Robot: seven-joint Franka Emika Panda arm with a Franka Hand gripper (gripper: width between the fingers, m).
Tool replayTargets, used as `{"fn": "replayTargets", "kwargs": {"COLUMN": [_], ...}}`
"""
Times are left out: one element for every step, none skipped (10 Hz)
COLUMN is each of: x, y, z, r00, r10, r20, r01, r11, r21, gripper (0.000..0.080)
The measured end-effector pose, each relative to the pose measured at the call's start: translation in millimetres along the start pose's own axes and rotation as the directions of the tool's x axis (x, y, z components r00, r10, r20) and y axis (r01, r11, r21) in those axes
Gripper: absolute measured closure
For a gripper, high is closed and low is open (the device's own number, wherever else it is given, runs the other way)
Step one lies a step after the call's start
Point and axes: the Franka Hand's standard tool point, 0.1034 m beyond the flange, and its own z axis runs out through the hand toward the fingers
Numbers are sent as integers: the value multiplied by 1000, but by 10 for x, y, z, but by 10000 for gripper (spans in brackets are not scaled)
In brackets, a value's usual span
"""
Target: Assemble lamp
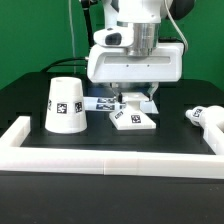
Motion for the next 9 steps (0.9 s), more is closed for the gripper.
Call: {"fn": "replayTargets", "kwargs": {"x": [0, 27, 204, 424, 614, 826, 996, 1152, 1295], "y": [0, -2, -10, -28, -46, -75, -109, -149, -192], "z": [0, 2, -4, -12, -16, -22, -26, -33, -39], "r00": [1000, 1000, 1000, 999, 998, 996, 994, 992, 990], "r10": [0, -1, -9, -20, -28, -38, -47, -57, -68], "r20": [0, -1, -11, -32, -52, -75, -95, -113, -126], "r01": [0, 1, 9, 20, 28, 37, 47, 57, 67], "r11": [1000, 1000, 1000, 1000, 1000, 999, 999, 998, 998], "r21": [0, 0, 0, -2, -3, -5, -6, -7, -8], "gripper": [268, 268, 266, 266, 266, 266, 266, 265, 265]}}
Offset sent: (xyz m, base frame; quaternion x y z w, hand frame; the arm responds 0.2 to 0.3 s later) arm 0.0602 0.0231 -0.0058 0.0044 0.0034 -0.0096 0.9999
